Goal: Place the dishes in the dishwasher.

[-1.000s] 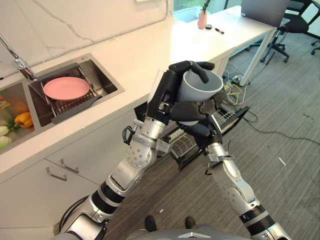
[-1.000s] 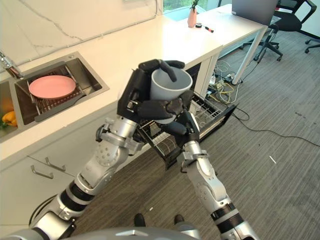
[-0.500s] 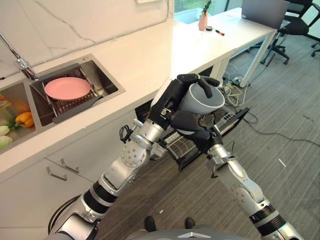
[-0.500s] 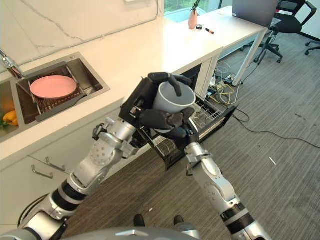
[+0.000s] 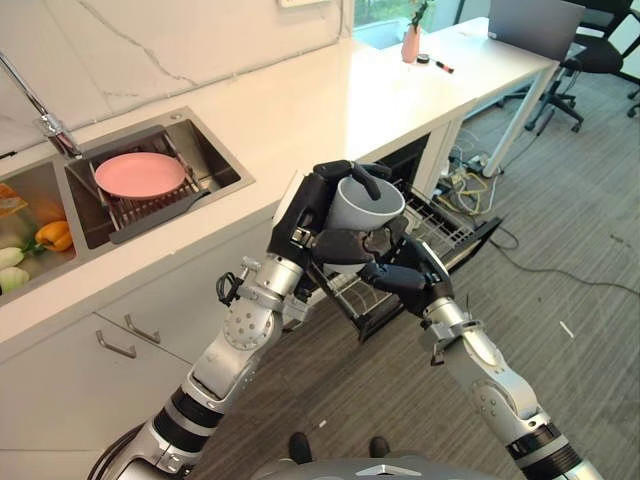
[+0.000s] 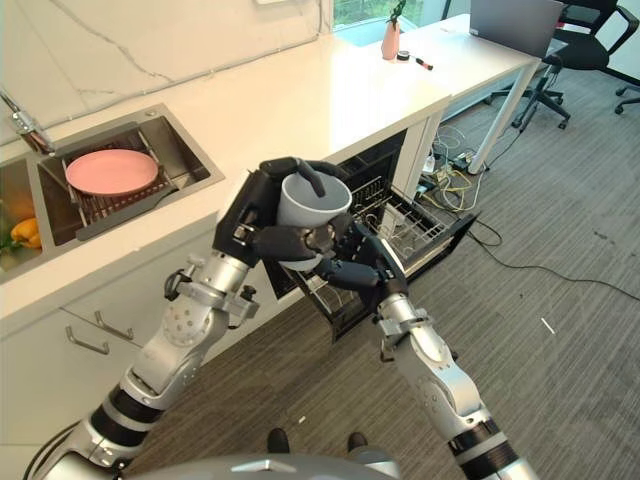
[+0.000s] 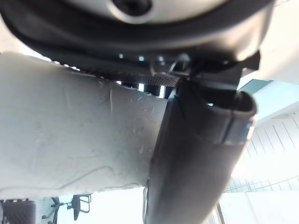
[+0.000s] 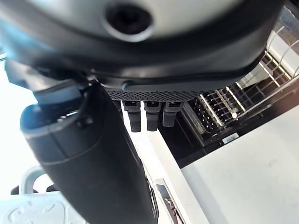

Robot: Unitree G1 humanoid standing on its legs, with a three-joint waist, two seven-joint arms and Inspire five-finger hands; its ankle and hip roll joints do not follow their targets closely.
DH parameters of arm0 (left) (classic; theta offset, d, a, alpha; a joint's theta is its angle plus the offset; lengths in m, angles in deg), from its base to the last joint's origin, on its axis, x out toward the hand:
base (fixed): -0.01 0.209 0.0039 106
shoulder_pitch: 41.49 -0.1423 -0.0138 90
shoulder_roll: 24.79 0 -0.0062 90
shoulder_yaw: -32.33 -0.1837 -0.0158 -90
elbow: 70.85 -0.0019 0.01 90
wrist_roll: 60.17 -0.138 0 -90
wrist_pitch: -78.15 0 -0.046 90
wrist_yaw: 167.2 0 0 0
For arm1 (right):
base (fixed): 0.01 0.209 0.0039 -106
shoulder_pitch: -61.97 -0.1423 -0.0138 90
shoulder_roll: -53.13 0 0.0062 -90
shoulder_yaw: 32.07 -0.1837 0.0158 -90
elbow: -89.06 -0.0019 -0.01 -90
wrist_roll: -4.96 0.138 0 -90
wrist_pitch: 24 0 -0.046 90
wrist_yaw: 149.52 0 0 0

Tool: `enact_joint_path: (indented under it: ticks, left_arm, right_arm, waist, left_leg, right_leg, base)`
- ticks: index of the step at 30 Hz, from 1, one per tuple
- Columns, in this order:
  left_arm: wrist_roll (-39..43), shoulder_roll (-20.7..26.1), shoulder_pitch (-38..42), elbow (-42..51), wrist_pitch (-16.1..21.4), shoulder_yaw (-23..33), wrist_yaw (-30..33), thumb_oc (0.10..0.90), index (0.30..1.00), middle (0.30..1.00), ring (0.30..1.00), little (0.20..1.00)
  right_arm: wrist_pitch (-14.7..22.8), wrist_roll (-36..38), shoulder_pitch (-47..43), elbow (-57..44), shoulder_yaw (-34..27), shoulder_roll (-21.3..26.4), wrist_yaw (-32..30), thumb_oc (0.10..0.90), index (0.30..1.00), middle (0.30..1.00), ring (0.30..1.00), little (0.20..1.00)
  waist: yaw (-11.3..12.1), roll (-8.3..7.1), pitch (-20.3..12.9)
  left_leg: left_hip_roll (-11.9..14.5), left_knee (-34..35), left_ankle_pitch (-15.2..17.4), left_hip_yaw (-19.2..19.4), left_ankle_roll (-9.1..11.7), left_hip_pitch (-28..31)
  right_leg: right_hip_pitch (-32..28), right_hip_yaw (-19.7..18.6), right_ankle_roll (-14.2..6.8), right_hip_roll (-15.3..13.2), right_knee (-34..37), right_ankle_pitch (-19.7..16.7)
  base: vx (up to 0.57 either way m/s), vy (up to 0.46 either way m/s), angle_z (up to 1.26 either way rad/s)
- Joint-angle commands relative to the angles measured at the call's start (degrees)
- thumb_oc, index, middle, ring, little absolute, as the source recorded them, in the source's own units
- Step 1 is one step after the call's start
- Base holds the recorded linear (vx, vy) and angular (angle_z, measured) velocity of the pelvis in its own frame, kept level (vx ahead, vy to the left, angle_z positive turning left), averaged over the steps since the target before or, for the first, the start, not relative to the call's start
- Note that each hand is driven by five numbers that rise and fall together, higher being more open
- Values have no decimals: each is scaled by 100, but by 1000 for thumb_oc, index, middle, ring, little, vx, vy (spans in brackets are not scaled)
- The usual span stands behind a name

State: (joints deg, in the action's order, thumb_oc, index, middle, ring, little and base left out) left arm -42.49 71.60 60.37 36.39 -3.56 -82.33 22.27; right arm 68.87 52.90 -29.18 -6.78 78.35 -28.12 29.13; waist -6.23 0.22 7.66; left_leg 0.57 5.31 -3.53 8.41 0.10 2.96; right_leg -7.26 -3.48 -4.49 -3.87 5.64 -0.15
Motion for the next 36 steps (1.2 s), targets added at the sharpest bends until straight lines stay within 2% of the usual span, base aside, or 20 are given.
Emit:
enact_joint_path:
  ticks: [1, 5, 14, 23, 36]
  left_arm:
    - [25, -67, 448, -439, 384, 90, -85, 400, 300, 300, 300, 300]
    - [75, -64, 470, -606, 357, 43, -140, 400, 300, 300, 300, 300]
    - [-38, 19, 447, -709, 337, 35, -153, 400, 300, 300, 300, 300]
    - [-615, 78, 682, -838, 328, -311, -110, 400, 300, 300, 300, 300]
    - [-467, 4, 679, -871, 303, -584, -175, 400, 300, 300, 300, 300]
  right_arm:
    - [542, 522, -544, -1143, -139, -198, 508, 800, 900, 900, 900, 900]
    - [476, 853, -672, -1158, 23, -200, 596, 800, 900, 900, 900, 900]
    - [453, 666, -872, -1148, 89, -166, 537, 800, 900, 900, 900, 900]
    - [545, 509, -1357, -1094, 333, -491, 324, 800, 900, 900, 900, 900]
    - [647, 459, -1611, -1268, 435, -611, 243, 800, 900, 900, 900, 900]
  waist:
    - [99, -81, -492]
    - [109, -88, -493]
    - [142, -83, -503]
    - [181, -67, -512]
    - [213, -69, -507]
  left_leg:
    - [201, -31, 478, -43, 381, 447]
    - [204, -31, 470, -46, 389, 447]
    - [221, -31, 462, -74, 399, 453]
    - [226, -31, 452, -114, 392, 449]
    - [203, -31, 377, -164, 381, 389]
  right_leg:
    - [81, 250, -163, 209, -64, 12]
    - [78, 264, -162, 218, -64, 11]
    - [69, 298, -138, 231, -64, 9]
    - [52, 325, -126, 230, -64, 21]
    - [91, 370, -109, 238, -64, -36]
  base:
    - [0, 0, 0]
    - [0, 0, 0]
    - [0, 0, 0]
    - [-7, -2, 4]
    - [-10, -3, 1]
